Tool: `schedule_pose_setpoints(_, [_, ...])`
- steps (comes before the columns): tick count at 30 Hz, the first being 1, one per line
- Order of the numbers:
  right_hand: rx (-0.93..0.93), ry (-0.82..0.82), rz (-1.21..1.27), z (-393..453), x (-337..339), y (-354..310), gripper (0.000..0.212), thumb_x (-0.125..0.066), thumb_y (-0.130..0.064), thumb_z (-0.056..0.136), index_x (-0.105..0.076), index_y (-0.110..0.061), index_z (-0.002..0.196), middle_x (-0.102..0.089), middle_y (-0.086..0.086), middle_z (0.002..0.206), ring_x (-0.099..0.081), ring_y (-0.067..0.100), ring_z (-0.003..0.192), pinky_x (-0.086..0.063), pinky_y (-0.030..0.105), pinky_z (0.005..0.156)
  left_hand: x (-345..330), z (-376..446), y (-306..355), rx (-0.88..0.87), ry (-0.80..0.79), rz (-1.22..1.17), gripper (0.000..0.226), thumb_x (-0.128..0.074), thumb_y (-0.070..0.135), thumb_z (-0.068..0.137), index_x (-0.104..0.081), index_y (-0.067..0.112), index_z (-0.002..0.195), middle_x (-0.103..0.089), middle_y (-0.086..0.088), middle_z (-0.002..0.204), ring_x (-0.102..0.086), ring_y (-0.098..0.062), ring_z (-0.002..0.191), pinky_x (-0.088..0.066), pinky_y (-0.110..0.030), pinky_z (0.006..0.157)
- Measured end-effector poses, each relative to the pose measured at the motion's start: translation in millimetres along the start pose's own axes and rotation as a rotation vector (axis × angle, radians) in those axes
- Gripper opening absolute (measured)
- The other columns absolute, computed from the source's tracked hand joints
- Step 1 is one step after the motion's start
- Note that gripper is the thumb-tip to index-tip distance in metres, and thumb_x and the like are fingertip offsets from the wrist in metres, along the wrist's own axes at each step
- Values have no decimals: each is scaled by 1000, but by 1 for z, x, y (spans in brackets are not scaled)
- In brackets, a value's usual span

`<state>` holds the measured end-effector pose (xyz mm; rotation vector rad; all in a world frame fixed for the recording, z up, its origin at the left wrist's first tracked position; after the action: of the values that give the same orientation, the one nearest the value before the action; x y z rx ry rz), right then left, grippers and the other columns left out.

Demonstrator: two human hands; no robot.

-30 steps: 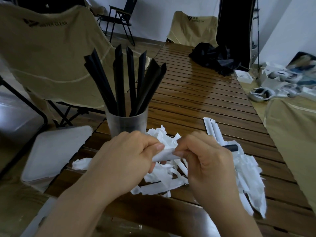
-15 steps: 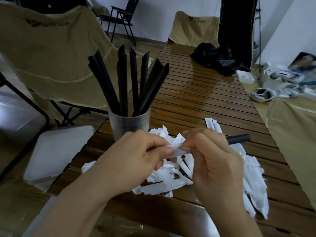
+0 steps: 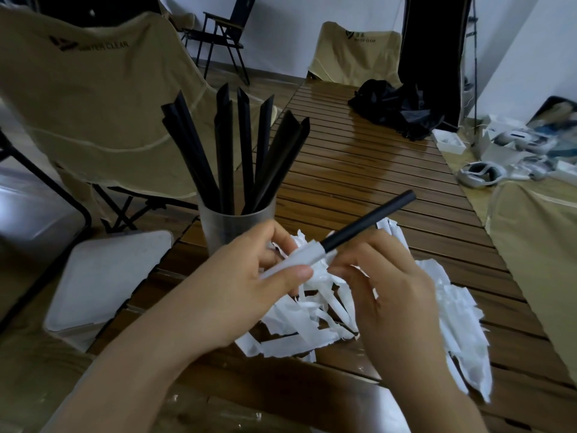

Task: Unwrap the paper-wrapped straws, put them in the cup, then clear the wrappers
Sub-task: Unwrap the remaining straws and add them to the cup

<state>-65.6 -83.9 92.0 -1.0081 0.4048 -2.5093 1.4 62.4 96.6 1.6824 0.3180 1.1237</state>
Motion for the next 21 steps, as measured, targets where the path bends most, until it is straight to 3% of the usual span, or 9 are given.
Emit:
schedule_pose_setpoints(3, [-58, -32, -6, -1, -2, 7, 10, -59, -10, 83, -65, -15, 77, -60, -7, 87, -57, 11, 75, -48, 22, 62, -2, 0, 0, -1, -13, 20, 9, -49, 39, 93, -52, 32, 97, -69, 19, 80, -55, 4, 56, -41, -19, 58])
schedule_pose_setpoints(7, [-160, -22, -70, -5, -2, 20, 17, -71, 3, 78, -67, -13, 75, -60, -4, 81, -56, 13, 66, -44, 17, 56, 0, 0, 2, -38, 30, 76, 27, -36, 35, 99, -59, 33, 84, -64, 22, 69, -52, 2, 53, -41, -13, 52])
schedule_pose_setpoints(10, [-224, -25, -75, -7, -3, 30, 17, -73, 2, 76, -69, -14, 73, -61, -4, 74, -55, 11, 60, -42, 16, 59, 2, 0, -2, -27, 55, 161, 31, -34, 37, 99, -52, 35, 74, -56, 30, 58, -51, 5, 54, -38, -11, 53])
schedule_pose_setpoints(15, [-452, -158, -57, -13, -11, 41, 16, -74, -7, 80, -68, -20, 87, -62, -12, 69, -55, -4, 60, -40, 2, 58, -1, 1, -19, 27, 71, 307, 10, -44, 46, 95, -52, 40, 97, -61, 20, 85, -56, 8, 76, -43, -12, 63])
schedule_pose_setpoints(18, [-500, -130, -49, -14, -10, 36, 25, -71, -8, 81, -60, -27, 95, -61, -14, 83, -57, -2, 72, -41, 6, 57, 1, 0, -24, 39, 102, 420, 11, -49, 48, 93, -52, 42, 101, -61, 20, 89, -58, 2, 81, -52, -26, 74])
schedule_pose_setpoints(21, [-342, -71, -70, -7, -4, 22, 24, -73, -15, 79, -57, -26, 93, -53, -16, 92, -55, 7, 83, -44, 20, 67, 3, -1, -21, 13, 141, 515, 13, -54, 52, 89, -50, 45, 99, -59, 22, 92, -56, 2, 83, -50, -20, 70])
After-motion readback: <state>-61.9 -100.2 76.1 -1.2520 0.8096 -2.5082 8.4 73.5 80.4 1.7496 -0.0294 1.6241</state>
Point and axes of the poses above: each hand's wrist, its own z-axis towards the middle knuckle, its own x-axis out of the back of the hand, y = z × x, the point moved 4 cm from there along z, towards the middle knuckle
